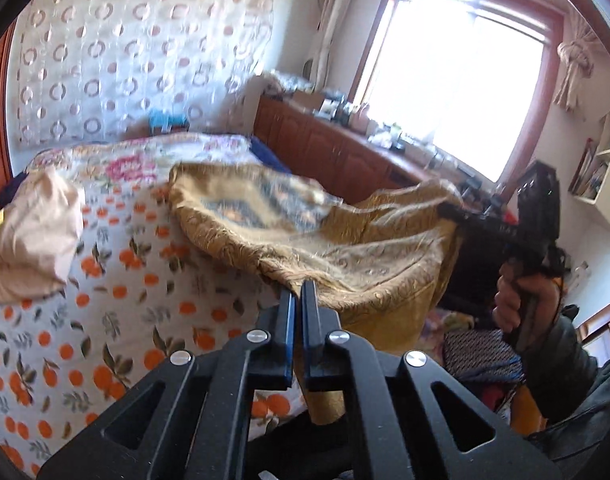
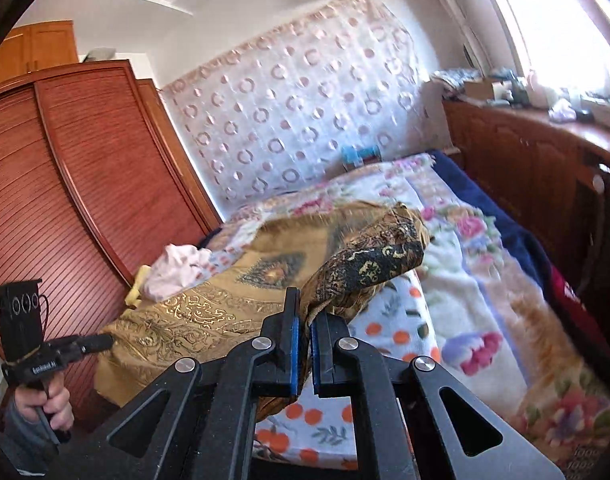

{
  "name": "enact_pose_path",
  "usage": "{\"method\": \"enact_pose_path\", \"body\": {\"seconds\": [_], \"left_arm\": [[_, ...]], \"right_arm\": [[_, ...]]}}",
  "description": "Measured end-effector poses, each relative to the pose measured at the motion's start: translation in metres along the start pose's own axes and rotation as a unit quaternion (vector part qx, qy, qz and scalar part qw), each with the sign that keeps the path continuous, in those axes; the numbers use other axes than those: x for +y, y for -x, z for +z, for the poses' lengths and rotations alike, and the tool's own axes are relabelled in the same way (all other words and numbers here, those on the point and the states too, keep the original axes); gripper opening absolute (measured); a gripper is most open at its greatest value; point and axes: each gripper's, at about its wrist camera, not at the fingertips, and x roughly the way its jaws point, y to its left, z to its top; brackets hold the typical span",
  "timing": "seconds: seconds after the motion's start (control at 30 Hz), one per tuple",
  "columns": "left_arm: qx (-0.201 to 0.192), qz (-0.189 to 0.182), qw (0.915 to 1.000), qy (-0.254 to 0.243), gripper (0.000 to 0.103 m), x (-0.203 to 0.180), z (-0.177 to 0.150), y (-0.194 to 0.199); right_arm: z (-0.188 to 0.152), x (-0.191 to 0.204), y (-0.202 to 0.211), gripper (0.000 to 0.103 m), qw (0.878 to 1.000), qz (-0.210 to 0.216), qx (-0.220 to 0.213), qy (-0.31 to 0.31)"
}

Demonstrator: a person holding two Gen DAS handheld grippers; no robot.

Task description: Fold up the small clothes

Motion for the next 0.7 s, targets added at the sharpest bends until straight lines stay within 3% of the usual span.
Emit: {"method": "enact_pose_path", "body": {"seconds": [0.23, 0.43, 0.53, 0.7], "left_arm": [[-0.018, -0.02, 0.9994, -0.021, 0.003, -0.016, 0.011, 0.03], [-0.031, -0.054, 0.998, -0.009, 0.003, -0.023, 0.018, 0.052], [-0.034, -0.049, 0.9982, -0.011, 0.003, -0.022, 0.023, 0.05], [-0.016, -0.027, 0.9995, -0.004, 0.003, 0.0, 0.035, 0.01]], "right_arm": [[-0.005, 0.005, 0.023, 0.004, 1.0, 0.012, -0.008, 0.023], [-0.005, 0.003, 0.046, 0.004, 0.999, 0.024, -0.007, 0.036], [0.0, 0.003, 0.038, 0.004, 0.999, 0.018, -0.007, 0.043], [0.011, -0.016, -0.009, 0.004, 0.999, 0.005, 0.009, 0.043]]}}
